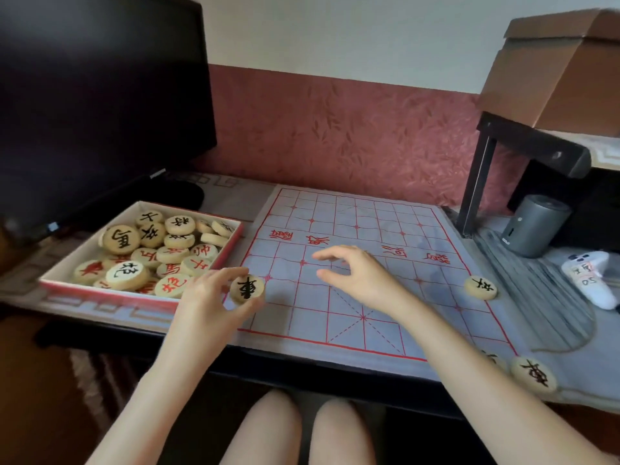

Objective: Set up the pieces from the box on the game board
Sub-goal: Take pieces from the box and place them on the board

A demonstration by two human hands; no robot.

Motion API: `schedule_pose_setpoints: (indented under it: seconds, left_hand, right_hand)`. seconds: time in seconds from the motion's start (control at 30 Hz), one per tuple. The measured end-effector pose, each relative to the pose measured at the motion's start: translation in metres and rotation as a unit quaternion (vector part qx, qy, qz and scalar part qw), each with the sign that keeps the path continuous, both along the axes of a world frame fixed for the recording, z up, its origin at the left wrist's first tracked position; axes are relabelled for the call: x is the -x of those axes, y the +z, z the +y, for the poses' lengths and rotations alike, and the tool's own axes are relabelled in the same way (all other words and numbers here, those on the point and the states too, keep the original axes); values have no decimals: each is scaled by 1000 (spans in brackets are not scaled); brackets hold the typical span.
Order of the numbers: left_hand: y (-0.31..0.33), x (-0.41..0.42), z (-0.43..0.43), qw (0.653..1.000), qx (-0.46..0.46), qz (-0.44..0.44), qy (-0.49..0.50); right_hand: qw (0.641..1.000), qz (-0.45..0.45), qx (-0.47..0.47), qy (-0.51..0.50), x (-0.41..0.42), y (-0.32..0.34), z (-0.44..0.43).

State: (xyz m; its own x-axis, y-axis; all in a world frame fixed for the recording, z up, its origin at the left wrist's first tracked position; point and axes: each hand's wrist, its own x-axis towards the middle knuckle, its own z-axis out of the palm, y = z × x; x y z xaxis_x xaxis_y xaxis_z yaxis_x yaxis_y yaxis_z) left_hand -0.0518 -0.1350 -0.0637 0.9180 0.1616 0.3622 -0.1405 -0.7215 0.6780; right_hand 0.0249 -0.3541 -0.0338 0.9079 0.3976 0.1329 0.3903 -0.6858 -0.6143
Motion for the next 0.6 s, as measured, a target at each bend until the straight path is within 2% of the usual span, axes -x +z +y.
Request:
schedule_pose_setpoints:
  seconds: [0.23, 0.5, 0.6]
  left_hand:
    - [-8, 37, 23, 998, -47, 2, 41]
    - [-29, 41, 26, 986, -140, -2, 90]
    - [-32, 42, 22, 985, -140, -13, 103]
  right_hand:
    - [997, 6, 16, 76, 1, -3, 51]
    - [995, 10, 28, 92, 5, -7, 62]
    - [995, 10, 30, 98, 8, -7, 64]
